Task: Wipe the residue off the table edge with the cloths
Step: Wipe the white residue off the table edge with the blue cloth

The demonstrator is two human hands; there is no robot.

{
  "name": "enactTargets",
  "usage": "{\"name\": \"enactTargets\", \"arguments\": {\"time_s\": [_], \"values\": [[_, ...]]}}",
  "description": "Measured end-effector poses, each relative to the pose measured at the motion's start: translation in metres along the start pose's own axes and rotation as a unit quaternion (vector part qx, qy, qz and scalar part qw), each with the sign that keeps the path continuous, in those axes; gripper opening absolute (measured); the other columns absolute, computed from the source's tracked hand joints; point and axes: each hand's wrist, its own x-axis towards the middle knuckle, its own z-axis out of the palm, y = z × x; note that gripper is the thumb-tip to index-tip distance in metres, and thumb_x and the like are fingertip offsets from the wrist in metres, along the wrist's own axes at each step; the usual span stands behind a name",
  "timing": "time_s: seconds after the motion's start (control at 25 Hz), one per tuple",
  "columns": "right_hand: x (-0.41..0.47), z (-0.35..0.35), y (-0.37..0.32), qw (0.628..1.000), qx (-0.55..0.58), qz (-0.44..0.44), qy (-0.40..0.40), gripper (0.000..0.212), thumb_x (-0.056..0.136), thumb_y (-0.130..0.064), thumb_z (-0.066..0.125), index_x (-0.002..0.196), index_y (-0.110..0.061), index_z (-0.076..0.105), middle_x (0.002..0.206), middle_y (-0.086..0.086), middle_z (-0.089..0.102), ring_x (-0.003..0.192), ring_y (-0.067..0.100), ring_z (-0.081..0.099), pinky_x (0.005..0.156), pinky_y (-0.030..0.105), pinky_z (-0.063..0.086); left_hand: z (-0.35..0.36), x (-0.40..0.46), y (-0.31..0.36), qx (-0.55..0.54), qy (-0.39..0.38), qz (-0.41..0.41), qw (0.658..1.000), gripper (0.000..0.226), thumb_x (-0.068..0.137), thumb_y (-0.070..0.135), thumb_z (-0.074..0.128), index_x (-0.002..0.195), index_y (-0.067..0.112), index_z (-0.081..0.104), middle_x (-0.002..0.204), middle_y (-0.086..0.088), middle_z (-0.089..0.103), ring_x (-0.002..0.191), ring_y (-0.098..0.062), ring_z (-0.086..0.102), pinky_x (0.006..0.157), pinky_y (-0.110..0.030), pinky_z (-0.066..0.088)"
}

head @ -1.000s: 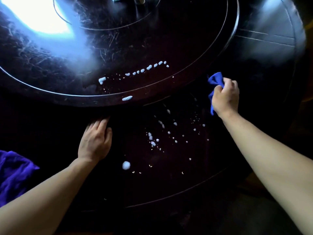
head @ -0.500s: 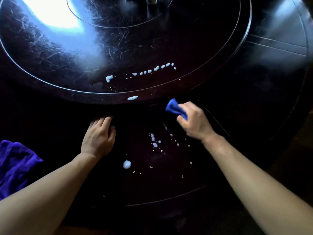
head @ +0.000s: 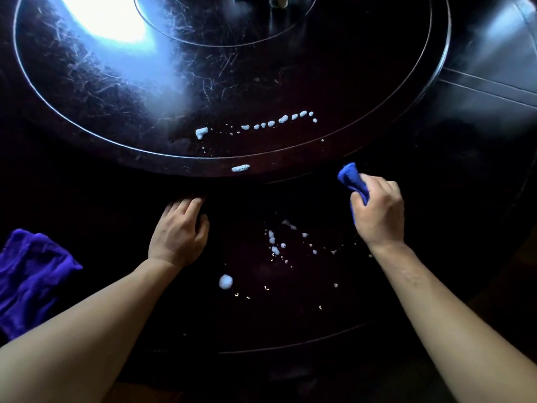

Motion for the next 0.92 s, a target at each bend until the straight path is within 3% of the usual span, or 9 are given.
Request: {"name": "enactTargets", "arguments": {"time_s": [0.16,0.24,0.36,0.48,0.6,0.68,0.76,0.92], "values": [[0.0,0.024,-0.033,0.994,-0.009,-0.08,-0.078,0.007,0.079,-0.003,0.06,0.085,-0.002,0.064,0.087,0.011,0.067,0.083,0.036,0.055,0.083,0.037,0.044,0.001,0.0,-0.001,0.011,-0.011,-0.001,1.0,0.048,0.09,0.033,0.04,0.127,0.007,0.056,0.111,-0.014,0.067,0.102,-0.034,0.059,0.099,-0.045,0.042],[-0.009,0.037,-0.055,0.988,0.007,-0.096,-0.119,0.009,0.082,-0.005,0.061,0.089,-0.002,0.066,0.09,0.01,0.067,0.089,0.031,0.052,0.086,0.04,0.048,0.001,0.0,0.0,0.014,-0.011,-0.002,1.0,0.047,0.09,0.032,0.04,0.127,0.007,0.056,0.111,-0.014,0.066,0.102,-0.034,0.059,0.099,-0.044,0.042],[-0.017,0.038,-0.062,0.979,0.04,-0.122,-0.157,0.03,0.08,-0.004,0.066,0.109,0.0,0.069,0.106,0.011,0.071,0.097,0.032,0.055,0.091,0.043,0.051,0.001,0.0,0.0,0.016,-0.01,0.0,1.0,0.047,0.09,0.032,0.04,0.125,0.006,0.056,0.11,-0.015,0.066,0.101,-0.035,0.059,0.099,-0.044,0.042],[-0.025,0.03,-0.065,0.919,0.111,-0.265,-0.27,0.044,0.073,0.001,0.071,0.117,0.0,0.068,0.123,0.013,0.068,0.099,0.032,0.058,0.094,0.037,0.049,0.001,0.001,0.0,0.019,-0.014,-0.001,1.0,0.046,0.09,0.033,0.04,0.123,0.006,0.057,0.11,-0.015,0.066,0.101,-0.036,0.059,0.099,-0.045,0.042],[-0.032,0.019,-0.076,0.863,0.179,-0.323,-0.345,0.04,0.075,0.005,0.067,0.114,-0.002,0.069,0.116,0.009,0.071,0.095,0.021,0.058,0.09,0.03,0.047,0.001,0.001,0.001,0.02,-0.012,-0.002,1.0,0.046,0.089,0.033,0.04,0.122,0.006,0.057,0.11,-0.015,0.066,0.101,-0.036,0.059,0.099,-0.045,0.041],[-0.029,0.007,-0.075,0.877,0.233,-0.257,-0.331,0.038,0.078,0.006,0.065,0.114,-0.003,0.067,0.106,0.001,0.069,0.093,0.021,0.06,0.089,0.026,0.047,0.001,0.002,0.002,0.017,-0.01,-0.004,1.0,0.045,0.089,0.032,0.041,0.122,0.005,0.057,0.11,-0.015,0.066,0.101,-0.036,0.059,0.099,-0.045,0.042],[-0.02,-0.009,-0.063,0.915,0.277,-0.151,-0.253,0.031,0.085,0.003,0.064,0.116,-0.004,0.064,0.105,-0.002,0.064,0.096,0.017,0.062,0.091,0.019,0.045,0.0,0.001,0.003,0.016,-0.007,-0.006,1.0,0.045,0.089,0.033,0.04,0.121,0.005,0.057,0.108,-0.016,0.066,0.1,-0.037,0.058,0.097,-0.046,0.043],[0.009,-0.041,0.004,0.973,0.205,0.028,-0.106,0.019,0.095,-0.006,0.057,0.113,-0.006,0.061,0.105,0.008,0.066,0.094,0.016,0.06,0.079,0.018,0.042,-0.001,0.0,0.005,0.011,-0.004,-0.01,1.0,0.047,0.088,0.032,0.041,0.122,0.005,0.057,0.108,-0.018,0.066,0.1,-0.038,0.058,0.097,-0.048,0.044]]}}
